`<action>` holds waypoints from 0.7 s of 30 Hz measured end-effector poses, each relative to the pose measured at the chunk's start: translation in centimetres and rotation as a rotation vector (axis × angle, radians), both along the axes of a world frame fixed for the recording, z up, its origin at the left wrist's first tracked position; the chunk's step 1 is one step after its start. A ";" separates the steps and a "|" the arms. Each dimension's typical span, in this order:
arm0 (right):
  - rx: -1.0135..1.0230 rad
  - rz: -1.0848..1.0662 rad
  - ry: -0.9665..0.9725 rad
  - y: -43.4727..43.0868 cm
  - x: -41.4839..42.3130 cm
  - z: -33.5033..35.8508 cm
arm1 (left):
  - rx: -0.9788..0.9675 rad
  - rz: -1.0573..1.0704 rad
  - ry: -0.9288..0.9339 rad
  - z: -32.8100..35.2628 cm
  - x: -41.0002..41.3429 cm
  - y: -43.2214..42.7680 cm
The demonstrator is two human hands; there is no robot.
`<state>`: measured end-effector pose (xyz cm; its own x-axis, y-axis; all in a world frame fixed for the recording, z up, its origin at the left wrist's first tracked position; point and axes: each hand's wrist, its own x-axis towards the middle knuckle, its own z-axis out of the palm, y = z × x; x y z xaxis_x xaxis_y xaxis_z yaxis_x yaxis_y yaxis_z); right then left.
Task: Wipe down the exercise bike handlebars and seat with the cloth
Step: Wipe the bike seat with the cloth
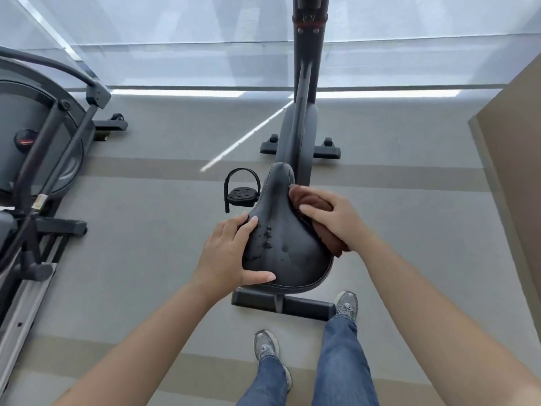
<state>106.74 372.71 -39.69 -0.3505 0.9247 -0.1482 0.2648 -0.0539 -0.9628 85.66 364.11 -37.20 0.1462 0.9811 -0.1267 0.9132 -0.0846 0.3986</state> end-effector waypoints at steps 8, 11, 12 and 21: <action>0.081 -0.618 -0.109 -8.4 -1.4 -0.8 | 0.022 -0.028 -0.009 -0.9 -0.2 -0.1; 0.162 -0.946 -0.291 -11.9 -5.0 -0.7 | 0.015 -0.038 0.014 -0.7 -0.2 0.0; 0.137 -0.948 -0.292 -11.6 -5.1 -0.4 | 0.009 -0.037 0.017 -0.7 -0.2 0.0; -0.095 -0.832 -0.101 -10.2 -3.4 0.3 | -0.034 -0.025 0.028 -0.1 -0.1 0.1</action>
